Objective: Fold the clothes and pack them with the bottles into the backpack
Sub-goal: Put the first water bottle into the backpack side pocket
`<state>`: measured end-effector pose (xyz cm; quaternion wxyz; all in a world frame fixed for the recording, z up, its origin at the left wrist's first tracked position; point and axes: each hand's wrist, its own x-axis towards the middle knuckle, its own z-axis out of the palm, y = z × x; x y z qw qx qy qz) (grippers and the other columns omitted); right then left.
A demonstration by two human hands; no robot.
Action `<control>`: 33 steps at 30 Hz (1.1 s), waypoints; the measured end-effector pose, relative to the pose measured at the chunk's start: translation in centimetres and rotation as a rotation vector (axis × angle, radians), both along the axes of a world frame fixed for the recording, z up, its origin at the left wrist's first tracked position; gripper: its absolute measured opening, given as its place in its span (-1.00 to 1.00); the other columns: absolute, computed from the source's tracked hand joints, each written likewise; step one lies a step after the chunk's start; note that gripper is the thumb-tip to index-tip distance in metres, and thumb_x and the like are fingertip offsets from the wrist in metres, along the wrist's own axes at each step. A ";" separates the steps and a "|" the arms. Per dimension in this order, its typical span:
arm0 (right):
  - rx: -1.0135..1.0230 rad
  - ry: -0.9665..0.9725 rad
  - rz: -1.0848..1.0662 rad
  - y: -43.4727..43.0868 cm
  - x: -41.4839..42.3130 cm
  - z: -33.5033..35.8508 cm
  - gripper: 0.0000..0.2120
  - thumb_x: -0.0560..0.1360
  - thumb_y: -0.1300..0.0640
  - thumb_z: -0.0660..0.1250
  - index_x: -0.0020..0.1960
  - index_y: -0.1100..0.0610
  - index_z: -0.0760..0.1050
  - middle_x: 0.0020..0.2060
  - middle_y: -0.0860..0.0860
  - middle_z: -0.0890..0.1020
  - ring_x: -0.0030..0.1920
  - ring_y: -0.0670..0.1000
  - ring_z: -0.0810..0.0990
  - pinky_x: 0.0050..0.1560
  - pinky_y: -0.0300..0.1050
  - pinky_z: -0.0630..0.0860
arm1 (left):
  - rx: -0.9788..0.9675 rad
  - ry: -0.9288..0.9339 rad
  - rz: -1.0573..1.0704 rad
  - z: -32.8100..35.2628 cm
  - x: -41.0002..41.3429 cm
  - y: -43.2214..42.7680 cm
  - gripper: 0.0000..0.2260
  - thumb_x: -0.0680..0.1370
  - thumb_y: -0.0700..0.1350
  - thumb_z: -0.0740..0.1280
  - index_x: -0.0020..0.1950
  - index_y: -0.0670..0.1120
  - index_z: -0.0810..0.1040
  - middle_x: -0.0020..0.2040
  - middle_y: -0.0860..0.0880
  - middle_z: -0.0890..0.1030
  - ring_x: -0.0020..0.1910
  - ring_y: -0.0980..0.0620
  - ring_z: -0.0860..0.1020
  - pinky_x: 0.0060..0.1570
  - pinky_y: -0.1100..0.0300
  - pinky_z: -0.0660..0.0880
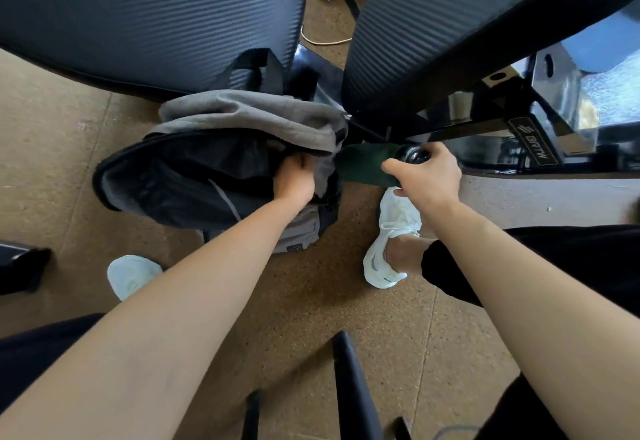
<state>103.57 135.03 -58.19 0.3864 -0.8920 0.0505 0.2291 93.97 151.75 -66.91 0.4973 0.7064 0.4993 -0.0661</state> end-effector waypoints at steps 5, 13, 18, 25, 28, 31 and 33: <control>0.093 0.195 -0.112 0.0 -0.4 -0.7 -0.46 0.35 0.05 0.61 0.27 0.16 0.56 0.06 0.05 0.64 -0.15 -0.06 0.66 -0.20 -0.09 0.72 | -0.149 -0.176 0.255 0.4 -3.6 0.0 -0.67 0.65 0.13 0.21 0.09 -0.10 0.61 0.06 -0.16 0.66 0.08 -0.19 0.62 0.16 -0.06 0.56; 0.384 0.356 -0.160 0.9 -0.9 -1.5 -0.24 0.15 -0.07 0.70 0.28 0.08 0.54 0.17 0.01 0.69 0.15 0.02 0.67 -0.13 -0.13 0.61 | -0.403 -0.361 0.638 2.9 -7.7 -0.4 -0.75 0.70 0.04 0.25 0.30 -0.03 0.57 0.16 -0.05 0.67 0.15 -0.02 0.63 0.21 0.02 0.59; 0.619 0.501 -0.200 2.1 -2.0 -2.9 -0.32 0.31 0.14 0.64 0.36 0.02 0.49 0.25 -0.01 0.66 0.29 0.08 0.61 0.17 0.11 0.57 | -0.422 -0.370 0.641 4.2 -9.2 -0.3 -0.87 0.71 0.00 0.23 0.08 0.06 0.57 0.07 0.02 0.66 0.10 0.03 0.62 0.20 0.05 0.57; 0.701 0.619 -0.103 3.3 -3.7 -3.3 -0.08 0.09 -0.03 0.75 0.39 0.05 0.50 0.21 -0.01 0.69 0.27 0.08 0.63 0.31 0.15 0.52 | -0.413 -0.374 0.609 4.5 -10.0 -0.4 -0.86 0.71 -0.02 0.23 0.02 0.07 0.56 -0.02 0.06 0.65 0.02 0.09 0.60 0.25 0.01 0.54; 0.468 0.453 0.173 2.4 -3.4 -2.7 -0.40 0.16 0.07 0.67 0.17 0.10 0.63 0.05 0.01 0.74 0.15 0.07 0.68 0.30 0.14 0.55 | -0.391 -0.384 0.615 4.4 -10.5 0.0 -0.86 0.71 -0.01 0.22 0.03 0.08 0.55 0.02 0.06 0.64 0.04 0.10 0.59 0.25 0.03 0.55; 0.112 0.267 0.713 1.5 -3.7 -1.9 -0.51 0.22 0.15 0.66 0.10 0.03 0.59 0.02 -0.06 0.69 0.08 -0.01 0.64 0.28 0.07 0.53 | -0.375 -0.402 0.605 4.6 -10.4 0.2 -0.87 0.72 -0.01 0.22 0.04 0.08 0.55 0.03 0.08 0.63 0.03 0.14 0.59 0.17 0.11 0.56; -0.087 0.146 1.111 2.0 -4.7 -1.5 -0.40 0.21 0.07 0.64 0.21 -0.02 0.53 0.24 -0.05 0.59 0.21 0.03 0.58 0.33 0.09 0.49 | -0.379 -0.413 0.599 4.5 -10.4 0.3 -0.87 0.71 -0.01 0.22 0.09 0.04 0.56 0.04 0.09 0.64 0.03 0.16 0.61 0.07 0.19 0.57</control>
